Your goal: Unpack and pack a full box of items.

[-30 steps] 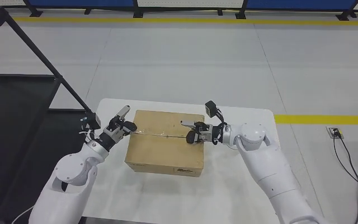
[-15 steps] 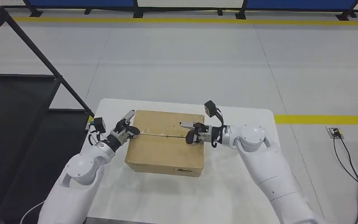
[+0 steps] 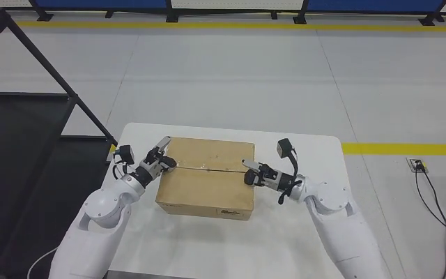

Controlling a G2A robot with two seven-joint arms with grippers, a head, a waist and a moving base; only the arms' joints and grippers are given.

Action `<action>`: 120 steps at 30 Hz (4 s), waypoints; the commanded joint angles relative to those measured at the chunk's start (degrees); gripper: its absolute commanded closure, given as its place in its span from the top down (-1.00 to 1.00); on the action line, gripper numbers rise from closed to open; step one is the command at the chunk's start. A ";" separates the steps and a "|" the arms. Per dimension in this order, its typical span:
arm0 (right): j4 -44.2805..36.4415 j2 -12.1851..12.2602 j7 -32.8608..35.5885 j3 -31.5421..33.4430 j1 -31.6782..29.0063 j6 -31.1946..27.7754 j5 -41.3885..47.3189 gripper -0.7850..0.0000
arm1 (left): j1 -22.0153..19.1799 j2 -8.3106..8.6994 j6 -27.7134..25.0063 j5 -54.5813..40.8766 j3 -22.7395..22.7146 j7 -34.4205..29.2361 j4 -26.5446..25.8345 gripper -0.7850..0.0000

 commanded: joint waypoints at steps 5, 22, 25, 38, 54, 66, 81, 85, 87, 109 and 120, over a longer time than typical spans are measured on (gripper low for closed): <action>-8.55 0.87 -8.30 3.27 -9.77 1.16 -1.73 1.00 | -0.28 -0.15 0.22 0.24 0.08 -0.82 0.33 1.00; -6.98 -0.16 -29.42 0.04 -17.33 2.31 -0.36 1.00 | -0.34 -0.46 0.55 1.25 -0.31 -1.73 -0.08 1.00; -4.29 -0.85 -34.16 -1.59 -17.18 -1.33 1.32 1.00 | -0.25 -0.50 0.67 1.47 -0.46 -1.72 -0.22 1.00; 2.17 -3.55 -52.22 -7.14 -15.97 -10.96 3.52 1.00 | -0.11 -0.72 1.30 2.35 -0.56 -1.87 -0.67 1.00; 4.46 -4.76 -55.62 -7.94 -15.03 -15.72 8.21 1.00 | 0.28 -1.01 1.33 2.59 -1.04 -1.58 -0.72 1.00; 16.46 -7.90 -58.93 -10.69 -8.56 -28.39 16.99 1.00 | 0.39 -1.21 1.50 2.81 -1.39 -1.52 -0.96 1.00; 18.11 -10.28 -64.14 -10.44 -6.68 -38.97 15.38 1.00 | 0.54 -1.41 1.24 2.60 -2.03 -1.84 -1.09 1.00; 15.09 -10.26 -66.09 -9.13 -7.91 -38.44 12.28 1.00 | 0.63 -1.45 1.22 2.60 -2.14 -2.11 -1.17 1.00; 13.12 -10.22 -66.43 -8.53 -8.76 -37.84 11.28 1.00 | 0.69 -1.47 1.21 2.56 -2.20 -2.19 -1.20 1.00; -7.41 -10.18 -68.89 -5.76 -16.34 -25.50 -5.75 1.00 | 1.82 -1.72 0.94 2.01 -2.90 -2.54 -2.08 1.00; -12.26 -10.82 -70.48 -7.90 -16.52 -16.53 -14.24 1.00 | 2.85 -1.82 0.61 1.70 -3.25 -2.62 -3.10 1.00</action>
